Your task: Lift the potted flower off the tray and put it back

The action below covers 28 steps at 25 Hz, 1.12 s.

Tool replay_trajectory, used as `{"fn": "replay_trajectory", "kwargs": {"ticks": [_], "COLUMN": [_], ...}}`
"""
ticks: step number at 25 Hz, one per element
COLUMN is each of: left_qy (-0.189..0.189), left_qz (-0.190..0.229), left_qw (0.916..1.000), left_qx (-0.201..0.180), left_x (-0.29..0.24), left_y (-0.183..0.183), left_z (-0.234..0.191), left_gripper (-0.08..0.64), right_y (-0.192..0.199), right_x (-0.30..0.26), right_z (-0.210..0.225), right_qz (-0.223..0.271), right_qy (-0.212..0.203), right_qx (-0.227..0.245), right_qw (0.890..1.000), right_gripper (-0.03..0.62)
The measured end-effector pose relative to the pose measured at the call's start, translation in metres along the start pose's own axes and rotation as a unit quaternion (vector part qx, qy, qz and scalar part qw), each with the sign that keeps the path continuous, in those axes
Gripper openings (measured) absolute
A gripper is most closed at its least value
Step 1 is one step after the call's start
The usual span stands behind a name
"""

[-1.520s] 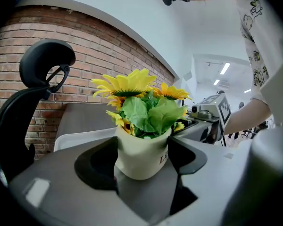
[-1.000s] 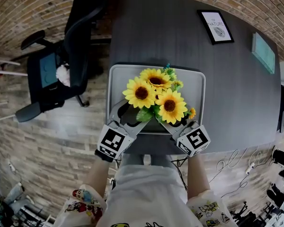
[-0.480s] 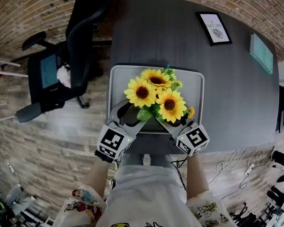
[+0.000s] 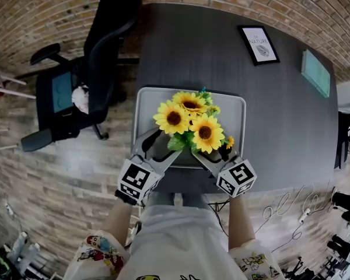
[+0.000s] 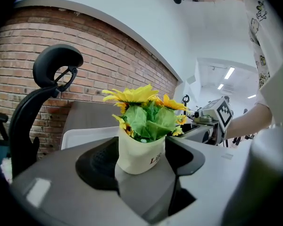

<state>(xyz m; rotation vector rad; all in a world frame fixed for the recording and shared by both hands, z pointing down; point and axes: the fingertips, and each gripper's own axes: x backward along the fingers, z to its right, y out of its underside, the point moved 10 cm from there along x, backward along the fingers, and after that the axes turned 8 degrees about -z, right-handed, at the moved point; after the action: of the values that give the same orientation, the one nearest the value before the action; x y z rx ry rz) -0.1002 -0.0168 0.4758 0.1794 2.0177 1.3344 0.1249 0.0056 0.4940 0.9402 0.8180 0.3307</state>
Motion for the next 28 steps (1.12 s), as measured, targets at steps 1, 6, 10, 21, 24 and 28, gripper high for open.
{"fn": "replay_trajectory", "kwargs": {"ticks": [1,6,10,21,24,28], "left_qy": [-0.001,-0.005,-0.011,-0.049,-0.059,-0.07], "left_qz": [0.001,0.015,0.021,0.077,0.097,0.132], "left_qw": [1.0,0.9999,0.9997,0.9957,0.9934,0.9886], "left_qx": [0.003,0.0,-0.005,-0.011,-0.01,-0.015], "left_x": [0.002,0.007,0.015,0.042,0.048,0.056], "left_y": [-0.001,-0.01,-0.016,-0.053,-0.069,-0.097], "left_z": [0.001,0.004,0.009,0.026,0.034,0.046], "left_gripper": [0.313,0.327,0.33,0.328,0.322,0.3], "right_y": [0.0,-0.01,-0.021,-0.074,-0.091,-0.111], "right_x": [0.003,0.016,0.034,0.089,0.101,0.113], "right_z": [-0.001,0.001,0.0,-0.01,-0.011,-0.015], "right_qz": [0.0,0.008,0.022,0.088,0.109,0.127], "right_qy": [0.001,0.008,0.017,0.027,0.021,0.0], "right_qx": [-0.001,0.017,0.027,0.079,0.094,0.125], "right_qw": [1.0,1.0,0.999,0.993,0.989,0.984], "right_gripper": [0.409,0.42,0.422,0.422,0.422,0.42]}}
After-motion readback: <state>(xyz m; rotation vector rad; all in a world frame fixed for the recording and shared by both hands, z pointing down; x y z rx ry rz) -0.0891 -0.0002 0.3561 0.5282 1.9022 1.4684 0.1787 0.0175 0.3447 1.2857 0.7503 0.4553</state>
